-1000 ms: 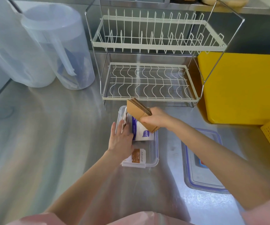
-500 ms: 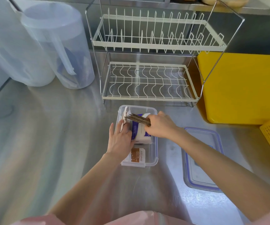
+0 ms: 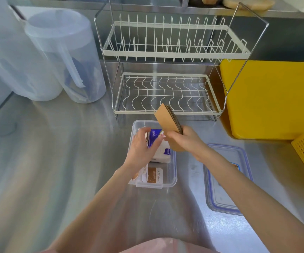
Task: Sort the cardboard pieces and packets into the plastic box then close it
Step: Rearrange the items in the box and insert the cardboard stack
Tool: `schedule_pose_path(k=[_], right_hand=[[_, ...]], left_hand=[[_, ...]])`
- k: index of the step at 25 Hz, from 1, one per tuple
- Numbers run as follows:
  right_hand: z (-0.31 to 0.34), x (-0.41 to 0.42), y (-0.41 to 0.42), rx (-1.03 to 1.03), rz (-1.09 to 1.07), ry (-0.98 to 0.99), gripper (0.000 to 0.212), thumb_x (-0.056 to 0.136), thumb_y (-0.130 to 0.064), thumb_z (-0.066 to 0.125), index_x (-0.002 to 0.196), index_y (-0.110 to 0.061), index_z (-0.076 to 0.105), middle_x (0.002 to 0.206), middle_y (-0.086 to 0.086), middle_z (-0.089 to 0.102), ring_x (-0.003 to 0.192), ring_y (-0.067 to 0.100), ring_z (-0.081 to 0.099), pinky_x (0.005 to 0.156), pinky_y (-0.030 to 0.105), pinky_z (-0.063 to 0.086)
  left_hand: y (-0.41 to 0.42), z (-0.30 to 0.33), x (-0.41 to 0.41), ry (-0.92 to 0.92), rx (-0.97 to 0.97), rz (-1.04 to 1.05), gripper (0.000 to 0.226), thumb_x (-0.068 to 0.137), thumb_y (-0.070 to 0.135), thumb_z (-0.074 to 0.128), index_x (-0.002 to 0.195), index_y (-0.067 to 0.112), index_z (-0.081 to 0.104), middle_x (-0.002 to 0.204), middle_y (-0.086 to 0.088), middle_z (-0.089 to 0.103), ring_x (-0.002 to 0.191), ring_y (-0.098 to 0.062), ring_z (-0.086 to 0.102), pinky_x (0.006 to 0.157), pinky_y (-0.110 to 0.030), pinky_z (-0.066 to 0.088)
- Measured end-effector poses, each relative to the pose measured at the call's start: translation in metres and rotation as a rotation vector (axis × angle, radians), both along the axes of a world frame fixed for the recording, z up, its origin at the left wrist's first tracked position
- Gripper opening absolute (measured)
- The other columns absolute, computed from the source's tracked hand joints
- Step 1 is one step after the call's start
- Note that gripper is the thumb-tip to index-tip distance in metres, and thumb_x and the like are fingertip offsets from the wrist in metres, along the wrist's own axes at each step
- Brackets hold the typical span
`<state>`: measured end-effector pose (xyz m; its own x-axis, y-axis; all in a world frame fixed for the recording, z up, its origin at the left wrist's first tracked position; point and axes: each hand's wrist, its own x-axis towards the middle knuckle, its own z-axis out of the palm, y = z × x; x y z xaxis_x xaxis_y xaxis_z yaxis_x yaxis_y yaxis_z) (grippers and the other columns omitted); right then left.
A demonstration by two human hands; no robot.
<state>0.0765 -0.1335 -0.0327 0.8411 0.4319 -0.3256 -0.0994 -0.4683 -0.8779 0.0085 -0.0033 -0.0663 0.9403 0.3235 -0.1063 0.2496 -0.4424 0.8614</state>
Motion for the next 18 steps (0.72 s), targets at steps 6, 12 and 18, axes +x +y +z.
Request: schedule_pose_path(k=[6, 12, 18], right_hand=[[-0.001, -0.028, 0.016, 0.021, 0.093, -0.205, 0.02, 0.081, -0.011, 0.052, 0.093, -0.027, 0.051, 0.066, -0.011, 0.056, 0.06, 0.004, 0.054, 0.056, 0.017, 0.04], [-0.001, -0.038, 0.014, 0.66, -0.408, 0.304, 0.022, 0.092, -0.035, 0.04, 0.09, -0.025, 0.06, 0.104, 0.002, 0.06, 0.104, 0.014, 0.057, 0.091, 0.035, 0.044], [0.007, -0.036, 0.027, 0.682, -0.632, 0.407, 0.027, 0.09, -0.034, 0.039, 0.08, -0.022, 0.061, 0.093, 0.003, 0.064, 0.093, 0.02, 0.06, 0.074, 0.029, 0.047]], left_hand=[[-0.008, 0.038, 0.021, -0.185, -0.622, 0.033, 0.049, 0.08, 0.026, 0.066, 0.122, 0.033, 0.043, 0.093, -0.004, 0.058, 0.093, -0.018, 0.059, 0.078, -0.02, 0.051], [-0.005, 0.043, 0.027, -0.275, -0.781, 0.231, 0.012, 0.071, 0.026, 0.061, 0.078, 0.029, 0.051, 0.072, 0.004, 0.052, 0.079, -0.019, 0.052, 0.08, -0.037, 0.047], [-0.034, 0.039, 0.03, -0.176, -0.838, 0.238, 0.024, 0.079, 0.025, 0.06, 0.095, 0.034, 0.044, 0.089, -0.007, 0.05, 0.085, -0.021, 0.05, 0.085, -0.038, 0.043]])
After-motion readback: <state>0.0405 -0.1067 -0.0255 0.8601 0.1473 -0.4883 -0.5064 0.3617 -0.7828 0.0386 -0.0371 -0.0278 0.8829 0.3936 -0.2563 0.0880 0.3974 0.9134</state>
